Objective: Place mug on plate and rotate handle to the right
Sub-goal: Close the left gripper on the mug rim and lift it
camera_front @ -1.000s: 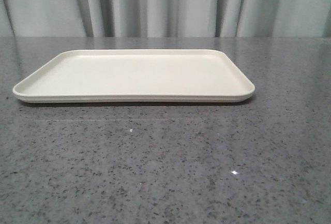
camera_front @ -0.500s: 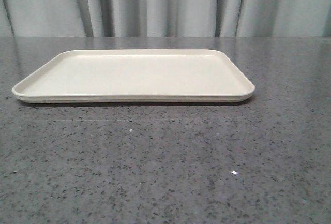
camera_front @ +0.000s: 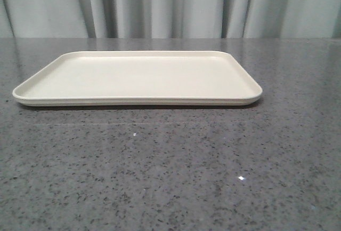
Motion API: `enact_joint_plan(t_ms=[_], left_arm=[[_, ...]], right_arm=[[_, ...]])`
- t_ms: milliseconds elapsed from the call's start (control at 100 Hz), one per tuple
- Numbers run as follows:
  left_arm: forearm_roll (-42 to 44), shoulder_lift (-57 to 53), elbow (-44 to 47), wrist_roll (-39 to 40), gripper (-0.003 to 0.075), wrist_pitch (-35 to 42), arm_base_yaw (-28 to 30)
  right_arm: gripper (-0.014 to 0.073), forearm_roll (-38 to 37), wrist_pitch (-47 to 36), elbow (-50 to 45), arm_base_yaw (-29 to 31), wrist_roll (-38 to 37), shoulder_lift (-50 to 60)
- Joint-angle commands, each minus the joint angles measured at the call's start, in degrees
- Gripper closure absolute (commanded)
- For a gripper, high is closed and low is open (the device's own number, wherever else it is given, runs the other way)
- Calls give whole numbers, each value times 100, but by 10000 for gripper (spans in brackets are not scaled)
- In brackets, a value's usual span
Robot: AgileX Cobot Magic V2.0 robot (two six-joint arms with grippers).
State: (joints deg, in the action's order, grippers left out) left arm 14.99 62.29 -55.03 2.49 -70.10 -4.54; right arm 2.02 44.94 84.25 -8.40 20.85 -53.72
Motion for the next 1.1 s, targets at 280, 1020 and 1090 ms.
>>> enact_joint_plan(t_ms=[280, 1020, 1090], left_arm=[[60, 272, -136, 46, 476, 290, 10], [-335, 161, -1315, -315, 736, 227, 10], [-468, 161, -1505, -381, 736, 227, 10]], right_arm=[[128, -44, -390, 153, 11, 18, 22], [128, -44, -396, 153, 11, 18, 22], [128, -44, -390, 153, 11, 18, 22]])
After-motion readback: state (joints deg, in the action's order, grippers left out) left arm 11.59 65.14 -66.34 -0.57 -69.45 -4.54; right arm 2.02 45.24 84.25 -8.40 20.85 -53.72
